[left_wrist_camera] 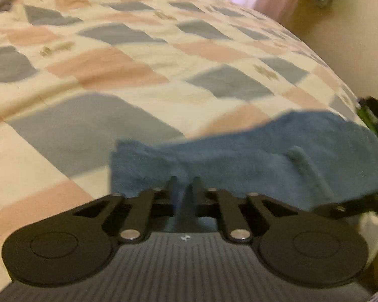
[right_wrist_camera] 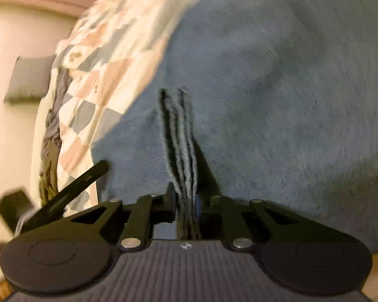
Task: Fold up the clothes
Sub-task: 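Fold the jeans middle toward the waistband with the right tool while the left tool releases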
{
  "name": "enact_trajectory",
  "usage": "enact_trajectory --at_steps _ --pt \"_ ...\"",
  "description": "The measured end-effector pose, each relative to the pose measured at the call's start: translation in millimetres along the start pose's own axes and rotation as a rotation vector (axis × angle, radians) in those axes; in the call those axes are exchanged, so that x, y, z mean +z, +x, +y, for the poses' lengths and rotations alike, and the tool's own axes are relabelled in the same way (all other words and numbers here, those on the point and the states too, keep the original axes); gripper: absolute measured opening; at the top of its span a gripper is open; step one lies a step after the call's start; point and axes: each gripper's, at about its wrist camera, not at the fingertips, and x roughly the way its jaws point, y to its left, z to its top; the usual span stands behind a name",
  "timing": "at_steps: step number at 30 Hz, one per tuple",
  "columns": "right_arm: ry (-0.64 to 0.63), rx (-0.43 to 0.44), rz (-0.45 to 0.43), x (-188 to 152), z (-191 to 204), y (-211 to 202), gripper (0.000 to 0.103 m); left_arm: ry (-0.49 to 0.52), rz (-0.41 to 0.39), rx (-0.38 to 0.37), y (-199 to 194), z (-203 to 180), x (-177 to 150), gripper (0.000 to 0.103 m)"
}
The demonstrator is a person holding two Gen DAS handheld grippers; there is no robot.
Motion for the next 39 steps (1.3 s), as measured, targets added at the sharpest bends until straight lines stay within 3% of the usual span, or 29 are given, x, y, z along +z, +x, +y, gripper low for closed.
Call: enact_trajectory --at_steps 2,6,8,10,12,14,15,16,17,22,25,29,35,39 --pt "-0.103 -0.006 -0.079 -4 16 -16 0.010 -0.022 -0.091 0.023 -16 2 5 0.009" --pt "-0.210 -0.031 -0.221 -9 27 -45 0.010 0.003 -0.050 0.034 -12 -3 -2 0.012" --pt "-0.169 -0.081 -0.144 -2 12 -32 0.011 0.030 0.002 0.051 0 -7 -10 0.012" --pt "-0.097 -0.102 -0.081 4 -3 -20 0.021 0.001 -0.018 0.041 -5 -10 -9 0.012" --pt "-0.022 -0.053 -0.080 7 -12 -20 0.030 -0.027 -0.052 0.017 -12 -13 -8 0.016" --pt "-0.041 -0.046 -0.080 7 -8 -19 0.031 -0.002 -0.041 0.031 -6 -19 -9 0.027" --pt "-0.064 -0.057 -0.079 5 -6 -18 0.031 0.025 0.011 0.067 6 -20 -12 0.024" --pt "-0.089 -0.078 -0.078 3 -6 -18 0.020 0.046 0.035 0.085 14 -20 -14 0.021" --pt "-0.112 -0.097 -0.077 2 -5 -18 0.016 0.057 0.046 0.105 20 -22 -14 0.019" --pt "-0.202 -0.094 -0.104 4 13 -34 0.009 0.055 -0.016 0.117 4 -50 3 0.019" --pt "-0.272 -0.098 -0.184 14 22 -69 0.009 0.031 -0.076 0.073 -9 -76 14 0.022" --pt "-0.283 -0.145 -0.316 35 -3 -145 0.009 0.020 -0.127 -0.013 -15 -123 25 0.025" --pt "-0.213 -0.362 -0.449 54 -90 -257 0.009 0.075 -0.077 -0.077 18 -185 17 0.026" --pt "-0.097 -0.393 -0.492 62 -145 -299 0.009 0.096 -0.026 -0.061 41 -208 5 0.026"
